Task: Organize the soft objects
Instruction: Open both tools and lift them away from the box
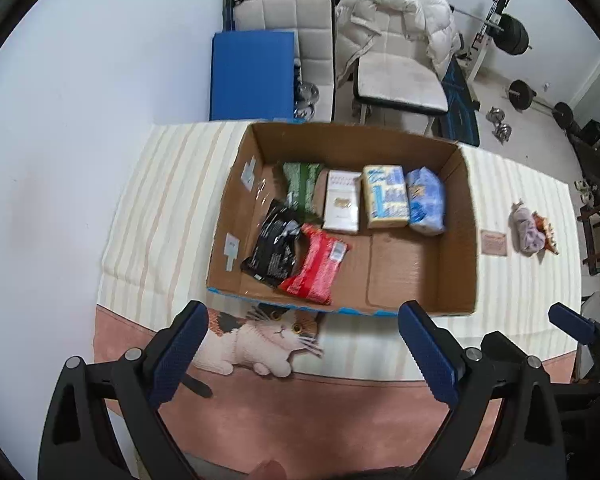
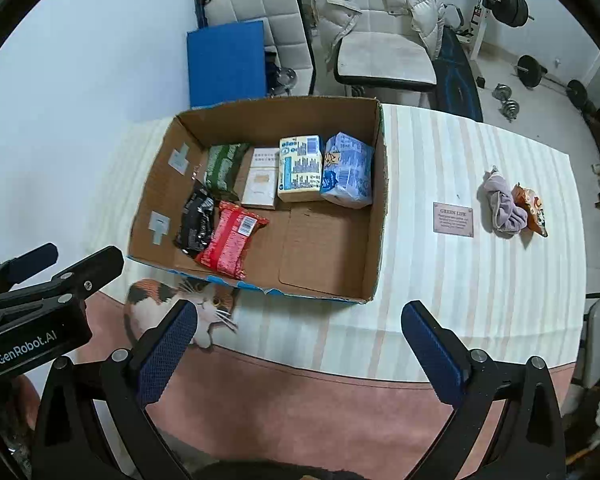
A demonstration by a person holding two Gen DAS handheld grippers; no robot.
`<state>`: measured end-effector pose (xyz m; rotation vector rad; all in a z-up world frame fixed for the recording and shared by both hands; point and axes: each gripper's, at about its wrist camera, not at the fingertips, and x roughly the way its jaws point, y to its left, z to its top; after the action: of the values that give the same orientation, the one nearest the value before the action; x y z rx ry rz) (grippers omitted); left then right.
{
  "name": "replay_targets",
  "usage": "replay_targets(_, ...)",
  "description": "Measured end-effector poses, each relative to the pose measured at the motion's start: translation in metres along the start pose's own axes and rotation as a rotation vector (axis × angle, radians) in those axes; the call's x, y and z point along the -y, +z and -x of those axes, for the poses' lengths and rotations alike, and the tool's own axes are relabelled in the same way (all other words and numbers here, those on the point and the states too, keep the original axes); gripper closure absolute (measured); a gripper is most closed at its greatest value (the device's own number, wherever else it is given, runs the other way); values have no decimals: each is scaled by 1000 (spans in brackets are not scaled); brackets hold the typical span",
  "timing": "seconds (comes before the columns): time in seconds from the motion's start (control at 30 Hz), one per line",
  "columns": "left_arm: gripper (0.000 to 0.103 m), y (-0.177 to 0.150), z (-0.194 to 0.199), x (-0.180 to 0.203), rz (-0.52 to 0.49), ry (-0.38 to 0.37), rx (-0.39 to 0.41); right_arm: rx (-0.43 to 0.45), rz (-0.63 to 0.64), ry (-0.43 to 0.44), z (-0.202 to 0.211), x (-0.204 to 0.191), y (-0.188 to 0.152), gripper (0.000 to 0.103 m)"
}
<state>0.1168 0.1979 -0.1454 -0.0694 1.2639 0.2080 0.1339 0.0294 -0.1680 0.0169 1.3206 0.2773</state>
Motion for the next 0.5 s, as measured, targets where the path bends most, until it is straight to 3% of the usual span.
replay_targets(0.2, 6, 19, 21, 55, -25, -78, 49, 106, -55, 9, 38, 54, 4, 0)
replay_targets(0.3, 6, 34, 15, 99, -50, -145, 31, 135, -99, -29, 56, 97, 9, 0)
replay_targets(0.5, 6, 67, -29, 205, -106, -287, -81, 130, -217, -116, 64, 210, 25, 0)
